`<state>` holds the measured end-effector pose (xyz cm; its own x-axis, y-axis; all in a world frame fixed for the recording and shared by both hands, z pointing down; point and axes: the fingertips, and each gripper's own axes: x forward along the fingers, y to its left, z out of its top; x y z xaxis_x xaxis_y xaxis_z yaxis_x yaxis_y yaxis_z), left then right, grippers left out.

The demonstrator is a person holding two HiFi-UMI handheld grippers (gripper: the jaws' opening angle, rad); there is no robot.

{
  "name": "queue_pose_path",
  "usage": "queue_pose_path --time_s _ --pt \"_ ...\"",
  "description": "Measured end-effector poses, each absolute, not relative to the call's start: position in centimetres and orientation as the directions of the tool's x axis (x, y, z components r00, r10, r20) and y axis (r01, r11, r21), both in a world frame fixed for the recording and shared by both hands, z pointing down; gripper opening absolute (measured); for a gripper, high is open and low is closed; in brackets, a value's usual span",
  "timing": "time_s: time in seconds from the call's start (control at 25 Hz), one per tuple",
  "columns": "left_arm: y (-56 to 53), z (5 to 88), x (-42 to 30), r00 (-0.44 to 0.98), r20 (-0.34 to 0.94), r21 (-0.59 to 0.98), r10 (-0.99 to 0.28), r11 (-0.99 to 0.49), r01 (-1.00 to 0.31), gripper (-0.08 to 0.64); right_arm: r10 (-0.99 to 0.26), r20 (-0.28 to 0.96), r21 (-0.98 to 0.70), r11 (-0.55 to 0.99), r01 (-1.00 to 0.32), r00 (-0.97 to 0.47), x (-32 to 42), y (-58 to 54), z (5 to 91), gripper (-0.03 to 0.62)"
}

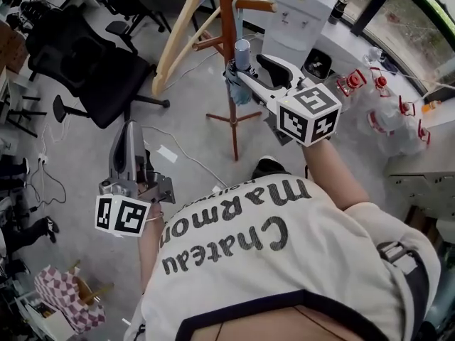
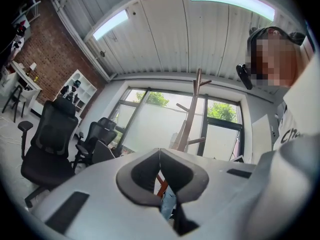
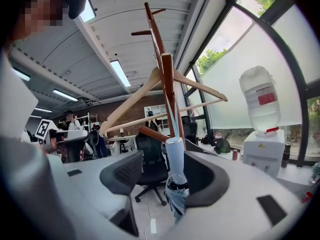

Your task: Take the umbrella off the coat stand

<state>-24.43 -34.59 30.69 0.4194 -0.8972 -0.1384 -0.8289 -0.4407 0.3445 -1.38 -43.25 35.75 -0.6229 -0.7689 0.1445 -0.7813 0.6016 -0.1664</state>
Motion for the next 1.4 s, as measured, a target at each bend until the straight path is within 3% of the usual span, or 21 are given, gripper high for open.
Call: queue_pose_path --time_s 0.84,1.04,1.4 --pt "-34.9 30.5 -25.6 0.183 -0.133 0.366 -0.974 -0.220 -0.904 0.025 -0.606 0.191 -0.103 0.770 -0.630 -0.772 -4.1 -48.4 36.1 0.253" --pt "-34.9 30.3 -25.3 0.159 -0.132 0.362 -0.978 -0.197 -0.911 0.025 -0.596 0.188 -0.102 0.779 -0.619 -0.781 -3.8 -48.9 36.1 0.201" --pt "-34.8 29.7 -24.8 0.149 -0.132 0.351 -0.980 -0.187 -0.917 0.025 -0.601 0.171 -0.090 0.779 -0.620 -0.781 -3.7 -49.2 35.9 0.186"
